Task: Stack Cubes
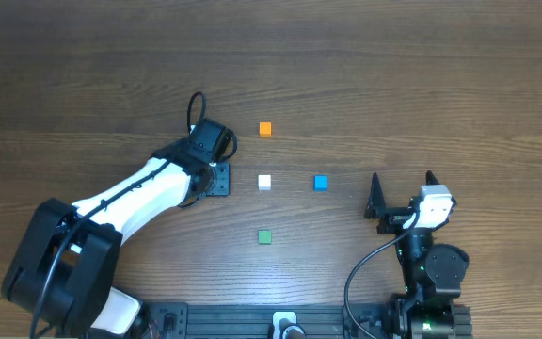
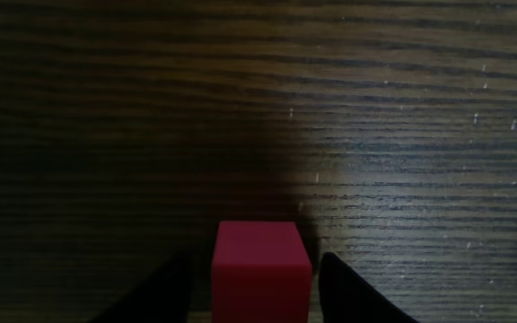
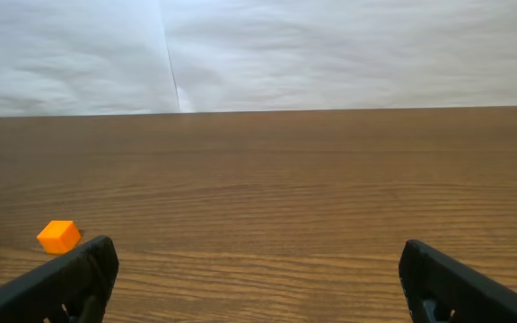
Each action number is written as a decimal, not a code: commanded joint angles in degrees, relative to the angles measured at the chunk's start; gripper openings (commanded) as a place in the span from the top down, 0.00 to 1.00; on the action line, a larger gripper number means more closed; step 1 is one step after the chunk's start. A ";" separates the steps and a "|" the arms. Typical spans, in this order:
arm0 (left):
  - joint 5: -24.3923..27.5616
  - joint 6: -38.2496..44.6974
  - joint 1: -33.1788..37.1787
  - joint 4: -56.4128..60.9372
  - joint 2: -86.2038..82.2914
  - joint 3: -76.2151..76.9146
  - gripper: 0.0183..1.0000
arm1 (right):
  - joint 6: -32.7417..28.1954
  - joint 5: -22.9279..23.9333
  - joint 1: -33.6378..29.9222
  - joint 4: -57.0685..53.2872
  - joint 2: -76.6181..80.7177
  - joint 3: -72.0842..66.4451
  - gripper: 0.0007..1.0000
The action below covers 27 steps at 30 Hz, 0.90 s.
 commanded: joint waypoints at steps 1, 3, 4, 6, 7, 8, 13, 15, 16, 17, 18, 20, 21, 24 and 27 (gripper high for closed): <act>-1.03 -0.63 -0.07 0.11 0.50 0.90 0.60 | -0.31 0.13 -0.04 0.15 -0.42 -0.55 0.01; -1.05 -0.83 -0.07 0.09 0.50 0.87 0.63 | -0.31 0.13 -0.04 0.15 -0.42 -0.55 0.01; -1.05 -0.90 -0.07 0.09 0.50 0.90 0.65 | -0.31 0.13 -0.04 0.15 -0.42 -0.55 0.01; -1.05 -0.98 -0.07 0.09 0.50 0.90 0.68 | -0.31 0.13 -0.04 0.15 -0.42 -0.55 0.01; -1.05 -1.01 -0.07 0.09 0.50 0.90 0.69 | -0.31 0.15 -0.04 0.15 -0.42 -0.55 0.01; -1.05 -1.01 -0.07 0.09 0.50 0.90 0.71 | -0.31 0.13 -0.04 0.15 -0.42 -0.55 0.01; -1.05 -1.07 -0.07 0.13 0.50 0.90 0.82 | -0.31 0.13 -0.04 0.15 -0.42 -0.55 0.01; -1.03 -1.57 -0.07 -0.02 0.37 1.18 0.86 | -0.31 0.13 -0.04 0.15 -0.42 -0.55 0.01; -1.05 -2.21 -0.09 -0.44 0.28 1.57 0.87 | -0.31 0.13 -0.04 0.15 -0.42 -0.55 0.01; -1.05 -2.78 -0.15 -1.29 0.20 2.34 0.88 | -0.31 0.13 -0.04 0.15 -0.42 -0.55 0.01; -1.05 -3.21 -0.26 -2.29 0.11 3.17 0.89 | -0.31 0.13 -0.04 0.15 -0.42 -0.55 0.01; -1.25 -4.57 -0.70 -5.33 -0.07 5.95 0.90 | -0.31 0.13 -0.04 0.15 -0.42 -0.55 0.01; -1.53 -5.68 -1.14 -7.61 -0.07 8.09 0.91 | -0.31 0.13 -0.04 0.15 -0.42 -0.55 0.01; -2.29 -9.64 -2.93 -13.99 -0.04 14.97 0.92 | -0.31 0.13 -0.04 0.15 -0.42 -0.55 0.01; -2.03 -12.24 -5.40 -17.42 0.17 21.00 0.98 | -0.31 0.13 -0.04 0.15 -0.42 -0.55 0.01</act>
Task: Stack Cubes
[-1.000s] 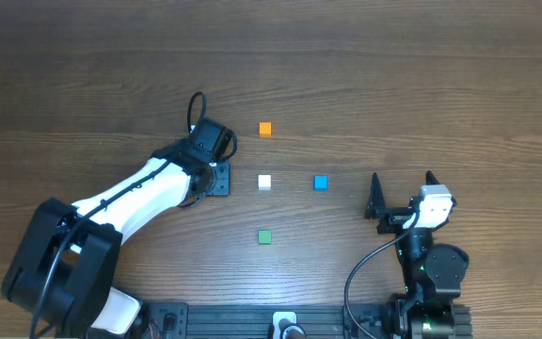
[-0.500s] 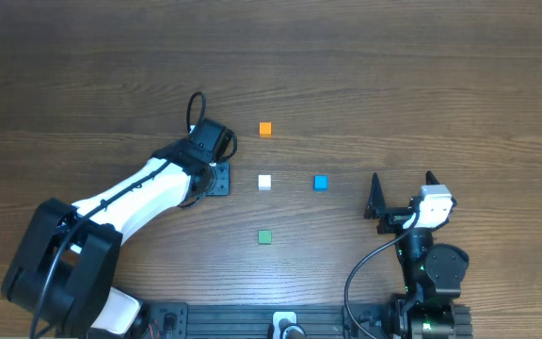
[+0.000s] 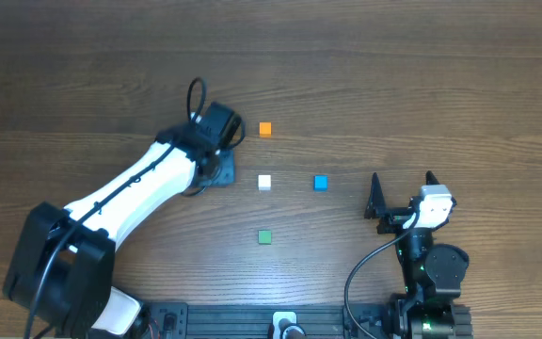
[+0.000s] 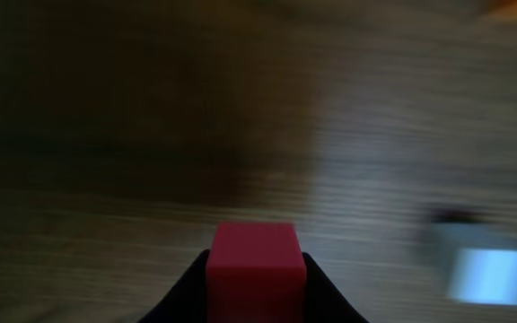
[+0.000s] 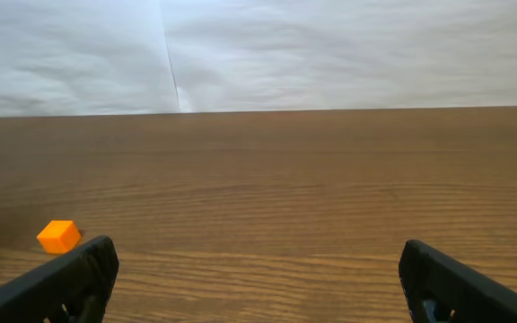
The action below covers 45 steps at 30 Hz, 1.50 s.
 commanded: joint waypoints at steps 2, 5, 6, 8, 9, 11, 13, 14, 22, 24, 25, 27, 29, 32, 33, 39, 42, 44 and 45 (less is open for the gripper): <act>-0.79 -6.62 -5.18 -3.80 0.72 10.88 0.98 | -0.31 0.11 -0.04 0.17 -0.42 -0.55 0.01; -0.85 -7.74 -8.50 -4.00 2.01 13.53 0.98 | -0.31 0.11 -0.04 0.17 -0.42 -0.55 0.01; -0.83 -8.44 -9.66 -3.98 2.69 14.16 0.98 | -0.31 0.11 -0.04 0.17 -0.42 -0.55 0.01; -0.83 -10.56 -11.37 -3.98 4.17 14.49 0.98 | -0.31 0.11 -0.04 0.17 -0.42 -0.55 0.01; -0.83 -11.13 -11.87 -4.02 4.74 14.49 0.98 | -0.31 0.11 -0.04 0.17 -0.42 -0.55 0.01; -0.85 -12.39 -13.03 -4.02 6.29 14.49 0.98 | -0.31 0.11 -0.04 0.17 -0.42 -0.55 0.01; -0.85 -13.84 -13.99 -3.98 7.98 14.49 0.98 | -0.31 0.11 -0.04 0.17 -0.42 -0.55 0.01; -0.83 -14.27 -14.25 -3.96 8.57 14.49 0.98 | -0.31 0.11 -0.04 0.17 -0.42 -0.55 0.01; -0.83 -16.81 -15.08 -4.44 10.56 14.49 0.98 | -0.31 0.11 -0.04 0.17 -0.42 -0.55 0.01; -0.83 -16.81 -15.08 -4.52 10.93 14.49 0.98 | -0.31 0.11 -0.04 0.17 -0.42 -0.55 0.01; -0.83 -16.81 -15.08 -4.59 11.15 14.49 0.98 | -0.31 0.11 -0.04 0.17 -0.42 -0.55 0.01; -0.81 -16.81 -15.08 -4.70 11.65 14.49 0.98 | -0.31 0.11 -0.04 0.17 -0.42 -0.55 0.01; -0.79 -16.85 -15.08 -5.07 12.26 14.49 0.98 | -0.31 0.11 -0.04 0.17 -0.42 -0.55 0.01; -0.61 -17.05 -15.08 -5.60 12.81 14.49 0.98 | -0.31 0.11 -0.04 0.17 -0.42 -0.55 0.01; -0.61 -17.05 -15.08 -5.70 12.81 14.49 0.98 | -0.31 0.11 -0.04 0.17 -0.42 -0.55 0.01; -0.63 -17.00 -15.30 -6.21 12.94 14.47 0.98 | -0.31 0.11 -0.04 0.17 -0.42 -0.55 0.01; -0.83 -17.00 -15.45 -6.29 13.31 14.47 0.98 | -0.31 0.11 -0.04 0.17 -0.42 -0.55 0.01; -0.83 -17.00 -15.45 -6.29 13.35 14.47 0.98 | -0.31 0.11 -0.04 0.17 -0.42 -0.55 0.01; -0.83 -17.00 -15.45 -6.25 13.35 14.47 0.98 | -0.31 0.11 -0.04 0.17 -0.42 -0.55 0.01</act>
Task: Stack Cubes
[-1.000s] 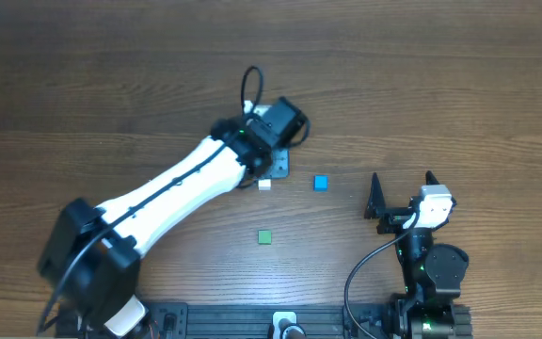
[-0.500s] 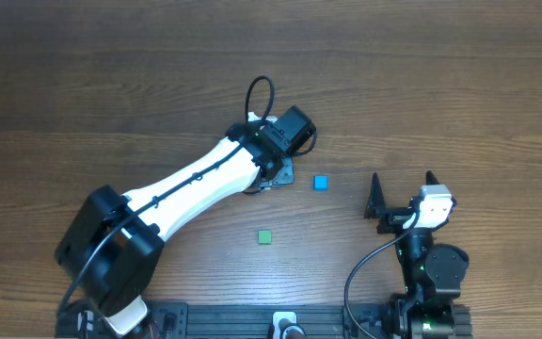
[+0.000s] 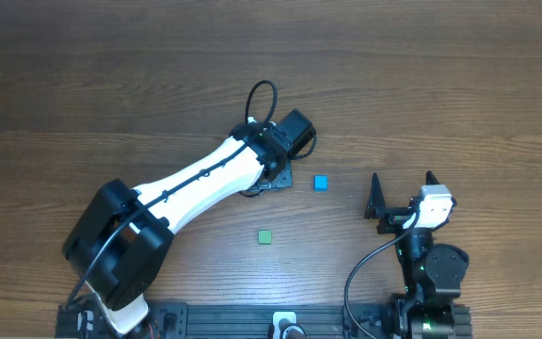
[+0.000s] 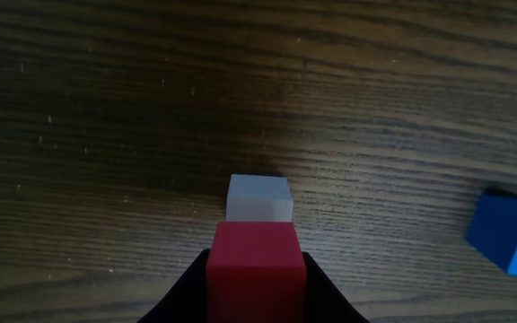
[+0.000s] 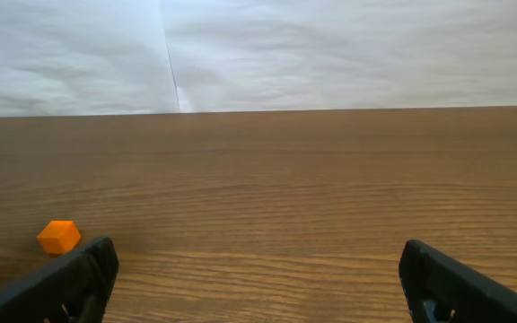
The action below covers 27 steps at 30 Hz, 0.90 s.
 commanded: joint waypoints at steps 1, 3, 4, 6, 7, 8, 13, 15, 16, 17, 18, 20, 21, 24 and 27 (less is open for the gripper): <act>-0.48 -1.03 -0.28 -0.02 0.96 0.57 0.98 | -0.31 0.11 -0.04 0.15 -0.42 -0.55 0.01; -0.48 -1.05 -0.28 0.17 0.96 0.57 0.98 | -0.31 0.11 -0.04 0.15 -0.42 -0.55 0.01; -0.48 -1.05 -0.28 0.28 1.01 0.57 0.98 | -0.31 0.11 -0.04 0.15 -0.42 -0.55 0.01; -0.50 -1.05 -0.28 0.42 1.01 0.57 0.98 | -0.31 0.11 -0.04 0.15 -0.42 -0.55 0.01; -0.50 -1.05 -0.28 0.39 1.05 0.57 0.98 | -0.31 0.11 -0.04 0.15 -0.42 -0.55 0.01; -0.50 -1.05 -0.28 0.39 1.09 0.57 0.98 | -0.31 0.11 -0.04 0.15 -0.42 -0.55 0.01; -0.50 -1.05 -0.28 0.63 1.99 0.57 0.98 | -0.31 0.11 -0.04 0.15 -0.42 -0.55 0.01; -0.48 -1.05 -0.28 0.94 2.29 0.57 0.98 | -0.31 0.11 -0.04 0.15 -0.42 -0.55 0.01; -0.48 -1.05 -0.28 1.07 2.36 0.57 0.98 | -0.31 0.11 -0.04 0.15 -0.42 -0.55 0.01; -0.48 -1.05 -0.28 1.18 2.38 0.57 0.98 | -0.31 0.11 -0.04 0.15 -0.42 -0.55 0.01; -0.50 -1.05 -0.28 1.29 2.45 0.57 0.98 | -0.31 0.11 -0.04 0.15 -0.42 -0.55 0.01; -0.48 -1.03 -0.28 1.31 2.47 0.57 0.98 | -0.31 0.11 -0.04 0.15 -0.42 -0.55 0.01; -0.48 -1.05 -0.28 1.31 2.62 0.57 0.98 | -0.31 0.11 -0.04 0.15 -0.42 -0.55 0.01; -0.48 -1.05 -0.28 1.36 3.02 0.57 0.98 | -0.31 0.11 -0.04 0.15 -0.42 -0.55 0.01; -0.50 -1.05 -0.28 1.64 3.19 0.57 0.97 | -0.31 0.11 -0.04 0.15 -0.42 -0.55 0.01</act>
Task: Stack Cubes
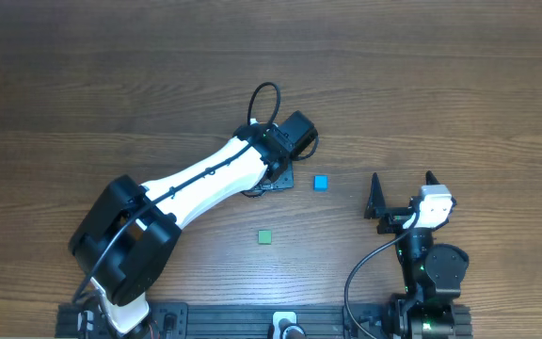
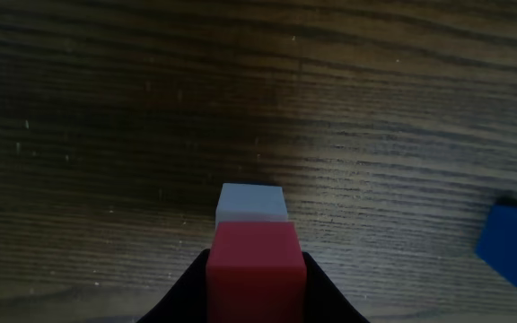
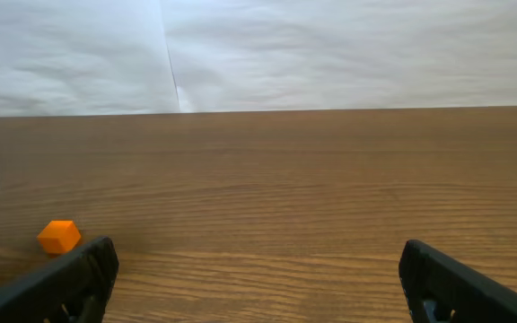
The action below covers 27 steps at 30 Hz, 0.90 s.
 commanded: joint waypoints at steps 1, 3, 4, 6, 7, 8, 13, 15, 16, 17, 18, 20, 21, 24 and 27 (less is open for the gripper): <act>-0.48 -1.03 -0.22 0.42 1.49 0.57 0.97 | -0.28 0.11 -0.04 0.15 -0.42 -0.55 0.01; -0.48 -1.03 -0.22 0.42 1.51 0.57 0.97 | -0.28 0.11 -0.04 0.15 -0.42 -0.55 0.01; -0.50 -1.03 -0.22 0.42 1.62 0.57 0.97 | -0.28 0.11 -0.04 0.15 -0.42 -0.55 0.01; -0.50 -1.03 -0.22 0.44 1.75 0.57 0.97 | -0.28 0.11 -0.04 0.15 -0.42 -0.55 0.01; -0.52 -1.03 -0.22 0.46 1.90 0.57 0.97 | -0.28 0.11 -0.04 0.15 -0.42 -0.55 0.01; -0.70 -1.07 -0.22 0.46 2.05 0.57 0.97 | -0.28 0.11 -0.04 0.15 -0.42 -0.55 0.01; -0.94 -1.07 -0.22 0.68 2.34 0.57 0.96 | -0.28 0.11 -0.04 0.15 -0.42 -0.55 0.01; -1.11 -1.07 -0.22 0.66 2.34 0.57 0.96 | -0.28 0.11 -0.04 0.15 -0.42 -0.52 0.01; -1.11 -1.07 -0.22 0.66 2.34 0.57 0.96 | -0.28 0.11 -0.04 0.15 -0.42 -0.55 0.01; -1.11 -1.05 -0.22 0.66 2.34 0.57 0.96 | -0.28 0.11 -0.04 0.15 -0.42 -0.55 0.01; -1.11 -1.05 -0.22 0.66 2.36 0.57 0.95 | -0.28 0.11 -0.04 0.15 -0.42 -0.55 0.01; -1.11 -1.05 -0.22 0.63 2.36 0.57 0.94 | -0.28 0.11 -0.04 0.15 -0.42 -0.55 0.01; -1.11 -1.05 -0.22 0.63 2.36 0.57 0.93 | -0.28 0.11 -0.04 0.15 -0.42 -0.55 0.01; -1.11 -1.05 -0.22 0.63 2.36 0.57 0.91 | -0.28 0.11 -0.04 0.15 -0.42 -0.55 0.01; -1.11 -1.05 -0.22 0.63 2.34 0.57 0.88 | -0.28 0.11 -0.04 0.15 -0.42 -0.55 0.01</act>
